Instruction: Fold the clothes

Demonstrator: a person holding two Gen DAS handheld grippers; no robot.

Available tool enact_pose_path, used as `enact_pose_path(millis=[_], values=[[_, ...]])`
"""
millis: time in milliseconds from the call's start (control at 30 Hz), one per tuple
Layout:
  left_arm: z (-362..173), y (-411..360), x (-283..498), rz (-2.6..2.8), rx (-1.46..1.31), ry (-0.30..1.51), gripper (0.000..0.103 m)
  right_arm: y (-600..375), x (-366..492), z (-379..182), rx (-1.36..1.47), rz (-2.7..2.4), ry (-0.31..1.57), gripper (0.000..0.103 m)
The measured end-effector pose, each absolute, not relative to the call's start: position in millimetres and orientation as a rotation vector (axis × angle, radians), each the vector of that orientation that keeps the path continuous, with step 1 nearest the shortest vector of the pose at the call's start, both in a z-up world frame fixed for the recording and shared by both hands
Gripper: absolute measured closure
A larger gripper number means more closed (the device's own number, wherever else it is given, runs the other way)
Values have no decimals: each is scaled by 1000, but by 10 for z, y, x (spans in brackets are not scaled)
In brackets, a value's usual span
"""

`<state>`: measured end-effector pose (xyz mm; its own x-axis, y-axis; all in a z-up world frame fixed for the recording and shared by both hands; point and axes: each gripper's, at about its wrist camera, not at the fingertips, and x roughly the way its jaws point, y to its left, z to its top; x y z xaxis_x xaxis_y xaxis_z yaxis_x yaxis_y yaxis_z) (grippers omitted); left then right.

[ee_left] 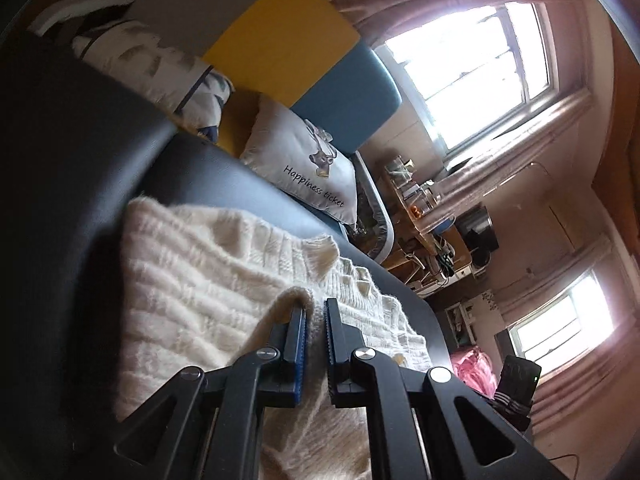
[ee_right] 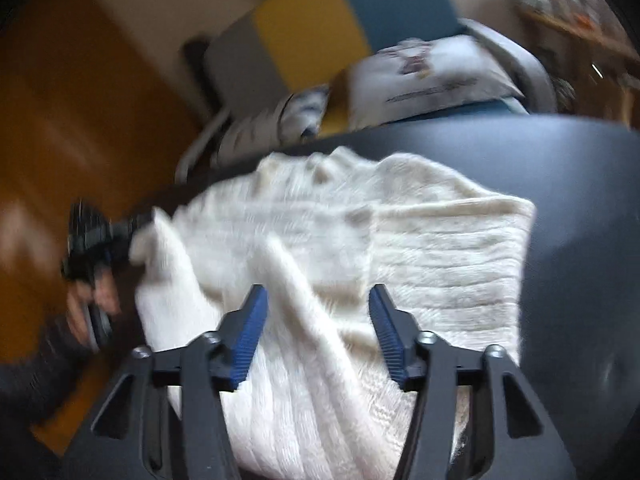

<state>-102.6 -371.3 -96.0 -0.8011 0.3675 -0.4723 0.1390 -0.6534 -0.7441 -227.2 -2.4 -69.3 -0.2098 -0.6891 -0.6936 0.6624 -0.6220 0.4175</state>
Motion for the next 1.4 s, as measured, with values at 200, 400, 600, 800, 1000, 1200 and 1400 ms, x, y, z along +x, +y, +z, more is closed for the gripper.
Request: enact_pose_path(millis=[200, 400, 600, 800, 1000, 1200, 1400], values=[[-916, -3657, -886, 2618, -972, -1153, 96, -499, -2135, -647, 1060, -1925, 240, 46], [-887, -3576, -915, 2675, -1098, -1007, 93, -1010, -2168, -851, 1099, -1886, 479, 45], [-993, -3521, -922, 2652, -1160, -1011, 93, -1162, -2181, -1056, 1144, -1882, 552, 67], [-1001, -3449, -806, 2631, -1160, -1014, 92, -1171, -1923, -965, 1073, -1935, 671, 92], [-820, -3348, -633, 2665, -1095, -954, 92, -1076, -1825, -807, 1043, -1998, 598, 92], [-639, -3416, -516, 2720, -998, -964, 96, -931, -1699, -508, 966, -2066, 570, 93], [-650, -3532, -636, 2621, -1060, -1055, 86, -799, -1678, -295, 936, -2096, 565, 92]])
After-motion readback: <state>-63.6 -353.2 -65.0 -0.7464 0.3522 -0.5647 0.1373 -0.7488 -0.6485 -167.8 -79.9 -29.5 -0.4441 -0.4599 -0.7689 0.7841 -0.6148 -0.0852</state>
